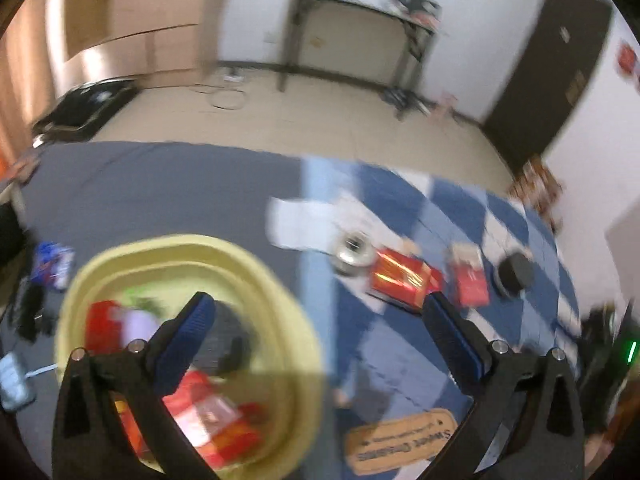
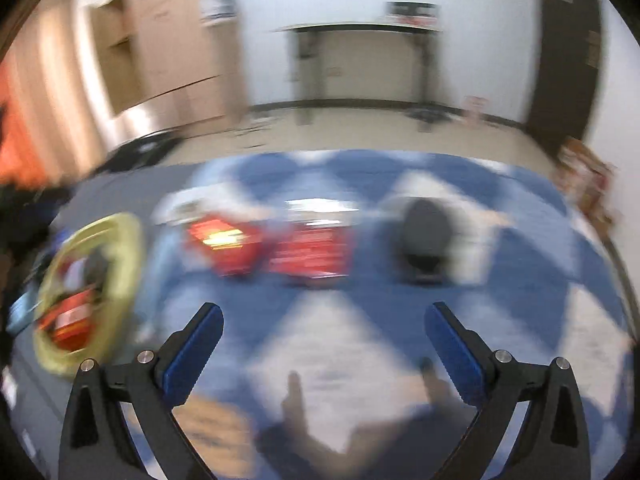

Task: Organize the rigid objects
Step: 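Carry the Double Happiness box with the right tool while the left tool carries the silver-red box, then carry the second foam cylinder with the right tool while the left tool carries a red box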

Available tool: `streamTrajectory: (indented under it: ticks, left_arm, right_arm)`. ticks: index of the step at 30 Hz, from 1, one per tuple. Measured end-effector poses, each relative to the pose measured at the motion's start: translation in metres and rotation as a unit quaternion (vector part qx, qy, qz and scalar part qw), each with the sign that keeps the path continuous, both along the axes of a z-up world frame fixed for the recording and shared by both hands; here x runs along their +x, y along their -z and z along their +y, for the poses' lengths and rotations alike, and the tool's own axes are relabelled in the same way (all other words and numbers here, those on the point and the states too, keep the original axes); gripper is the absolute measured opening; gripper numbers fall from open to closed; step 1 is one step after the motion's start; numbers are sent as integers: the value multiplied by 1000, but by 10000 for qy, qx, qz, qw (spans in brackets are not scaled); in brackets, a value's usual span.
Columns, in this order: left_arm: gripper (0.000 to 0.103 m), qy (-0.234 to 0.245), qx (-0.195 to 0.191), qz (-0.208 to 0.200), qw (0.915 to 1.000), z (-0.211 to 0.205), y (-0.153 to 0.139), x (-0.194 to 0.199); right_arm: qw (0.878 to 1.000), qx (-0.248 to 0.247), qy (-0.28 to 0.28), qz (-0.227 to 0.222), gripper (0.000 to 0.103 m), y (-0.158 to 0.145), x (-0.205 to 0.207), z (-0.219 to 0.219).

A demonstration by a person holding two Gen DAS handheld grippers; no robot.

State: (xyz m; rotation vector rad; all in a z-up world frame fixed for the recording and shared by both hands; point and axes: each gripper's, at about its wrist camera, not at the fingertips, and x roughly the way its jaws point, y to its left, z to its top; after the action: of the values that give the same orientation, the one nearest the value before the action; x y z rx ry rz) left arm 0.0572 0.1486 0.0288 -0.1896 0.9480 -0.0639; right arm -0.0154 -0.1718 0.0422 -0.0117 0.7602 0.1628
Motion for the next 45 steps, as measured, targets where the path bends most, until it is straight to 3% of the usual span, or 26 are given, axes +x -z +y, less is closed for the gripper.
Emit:
streamTrajectory:
  ticks: [2, 4, 7, 11, 14, 22, 25, 26, 27, 31, 36, 41, 45]
  left_arm:
    - [103, 306, 259, 354, 9986, -29, 24, 19]
    - [103, 285, 428, 594, 9969, -45, 43, 35]
    - [103, 401, 456, 624, 9962, -67, 60, 50]
    - [103, 985, 699, 612, 9908, -103, 82, 63]
    - [103, 1083, 1025, 636, 9868, -115, 98, 71]
    - [103, 1197, 931, 658, 9863, -120, 114, 89]
    - [102, 1299, 962, 651, 9847, -126, 118, 92]
    - [90, 1321, 1022, 522, 9846, -129, 117, 90]
    - [91, 1308, 1131, 377, 9842, -131, 114, 89]
    - [90, 1476, 1249, 58, 9811, -141, 100, 73]
    - [90, 1333, 1130, -386, 9839, -110, 35, 43]
    - [90, 565, 1327, -641, 9875, -24, -37, 3]
    - [91, -370, 1203, -658, 9899, 67, -61, -38]
  right_arm:
    - [9990, 8, 456, 30, 103, 5, 12, -39]
    - [9965, 164, 814, 51, 103, 13, 24, -73]
    - [9946, 334, 976, 143, 103, 30, 42, -93]
    - [9965, 468, 696, 54, 103, 46, 56, -84]
    - [9979, 441, 437, -168, 103, 48, 64, -70]
    - [10000, -63, 68, -15, 102, 72, 110, -55]
    - [10000, 32, 11, -3, 97, 76, 119, -55]
    - [10000, 78, -48, -9, 84, 79, 123, -53]
    - [9998, 105, -179, -55, 66, 80, 124, -51]
    - [9988, -24, -327, -376, 64, 71, 109, -43]
    - [9967, 273, -315, -690, 64, 34, 88, -45]
    - [9878, 469, -1182, -903, 64, -12, 59, 17]
    - [9744, 480, -1998, -918, 64, -27, 29, 81]
